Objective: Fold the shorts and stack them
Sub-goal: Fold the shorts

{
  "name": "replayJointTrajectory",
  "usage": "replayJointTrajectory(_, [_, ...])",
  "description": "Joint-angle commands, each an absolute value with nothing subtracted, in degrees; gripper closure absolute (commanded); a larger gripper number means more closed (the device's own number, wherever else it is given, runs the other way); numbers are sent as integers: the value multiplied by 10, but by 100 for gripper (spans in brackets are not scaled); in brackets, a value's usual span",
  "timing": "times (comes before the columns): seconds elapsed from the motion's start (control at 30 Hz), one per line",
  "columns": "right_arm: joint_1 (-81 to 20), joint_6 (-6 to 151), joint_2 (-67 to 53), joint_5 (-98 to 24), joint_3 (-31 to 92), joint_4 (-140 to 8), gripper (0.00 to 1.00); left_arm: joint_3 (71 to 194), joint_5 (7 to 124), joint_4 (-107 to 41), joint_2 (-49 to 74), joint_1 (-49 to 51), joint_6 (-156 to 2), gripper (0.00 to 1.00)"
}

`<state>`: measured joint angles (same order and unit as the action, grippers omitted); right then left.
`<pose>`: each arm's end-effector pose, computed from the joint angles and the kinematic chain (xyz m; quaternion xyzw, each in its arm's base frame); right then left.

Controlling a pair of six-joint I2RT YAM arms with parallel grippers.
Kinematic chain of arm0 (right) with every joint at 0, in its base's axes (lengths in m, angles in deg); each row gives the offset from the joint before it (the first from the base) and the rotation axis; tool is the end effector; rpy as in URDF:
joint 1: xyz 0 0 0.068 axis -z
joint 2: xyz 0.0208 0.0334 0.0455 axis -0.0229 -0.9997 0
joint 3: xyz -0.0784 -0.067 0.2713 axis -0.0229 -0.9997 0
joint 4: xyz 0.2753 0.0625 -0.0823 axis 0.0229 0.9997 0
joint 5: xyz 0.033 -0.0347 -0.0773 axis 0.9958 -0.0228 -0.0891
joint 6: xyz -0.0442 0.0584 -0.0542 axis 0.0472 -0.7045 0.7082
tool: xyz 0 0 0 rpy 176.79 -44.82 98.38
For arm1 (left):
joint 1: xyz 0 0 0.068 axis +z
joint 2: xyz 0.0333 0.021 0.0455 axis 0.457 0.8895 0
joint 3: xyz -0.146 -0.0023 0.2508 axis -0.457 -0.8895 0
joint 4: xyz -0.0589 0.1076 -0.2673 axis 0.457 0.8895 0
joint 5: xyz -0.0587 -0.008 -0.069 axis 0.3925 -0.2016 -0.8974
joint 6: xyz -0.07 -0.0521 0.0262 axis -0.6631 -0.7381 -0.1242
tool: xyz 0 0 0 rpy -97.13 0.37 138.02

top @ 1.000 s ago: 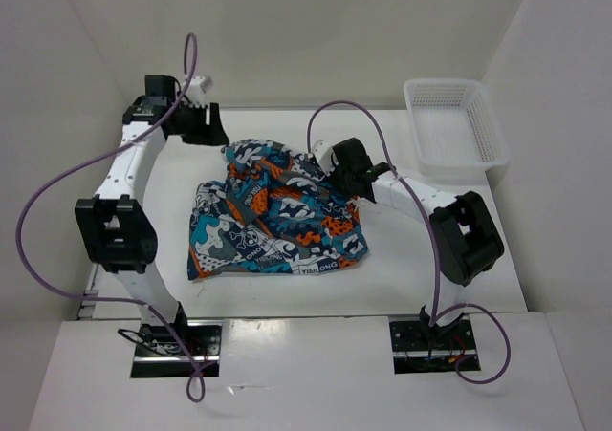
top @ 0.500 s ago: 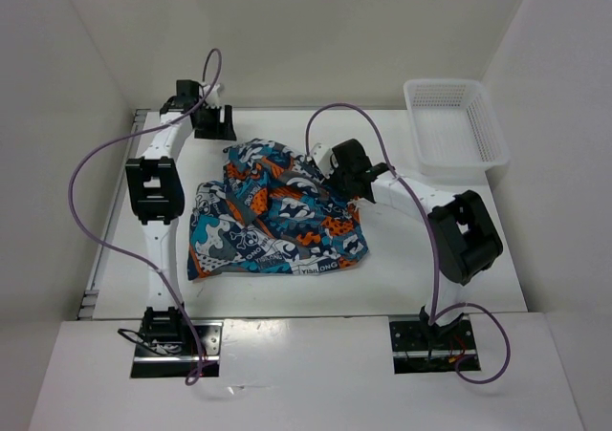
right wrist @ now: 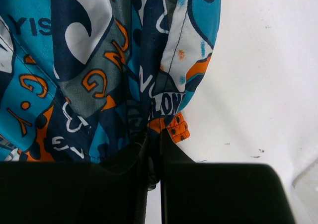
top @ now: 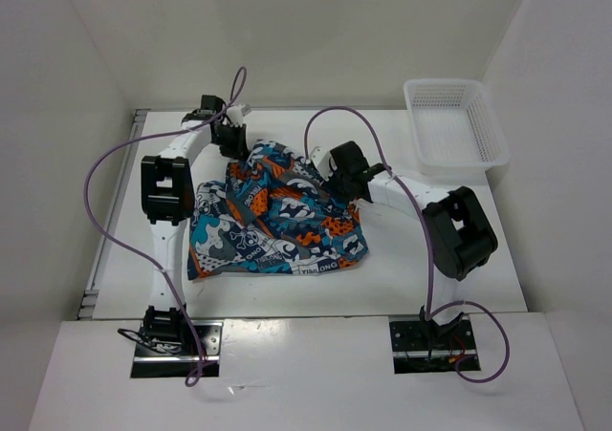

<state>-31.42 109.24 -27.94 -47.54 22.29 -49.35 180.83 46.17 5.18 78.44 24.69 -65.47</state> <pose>0.3833 0.2174 0.1588 -0.4633 0.8220 -0.0224 0.3304 0.6012 -0.0640 0.1259 0.0857 0.9290 -0.2345 0.2733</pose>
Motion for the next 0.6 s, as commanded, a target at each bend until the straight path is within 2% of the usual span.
replayJointTrajectory(0.0, [-312, 1098, -276, -482, 244, -502, 100, 1816, 470, 44, 776, 255, -651, 100])
replayJointTrajectory(0.13, [-312, 1098, -271, -482, 233, -502, 100, 1809, 528, 33, 752, 261, -651, 100])
replayJointTrajectory(0.17, [-312, 1098, -271, -482, 233, -502, 100, 1799, 578, 15, 745, 261, -651, 100])
replayJointTrajectory(0.2, [-312, 1098, -271, -482, 233, -502, 100, 1794, 610, 5, 738, 261, -651, 92])
replayJointTrajectory(0.27, [-312, 1098, -265, -482, 233, -502, 100, 1782, 669, -25, 714, 261, -651, 56])
replayJointTrajectory(0.33, [-312, 1098, -265, -482, 233, -502, 100, 1760, 688, -43, 694, 261, -651, 32])
replayJointTrajectory(0.47, [-312, 1104, -265, -482, 233, -502, 100, 1767, 688, -40, 712, 261, -651, 26])
replayJointTrajectory(0.57, [-312, 1104, -265, -482, 233, -502, 100, 1823, 668, 19, 787, 261, -651, 26])
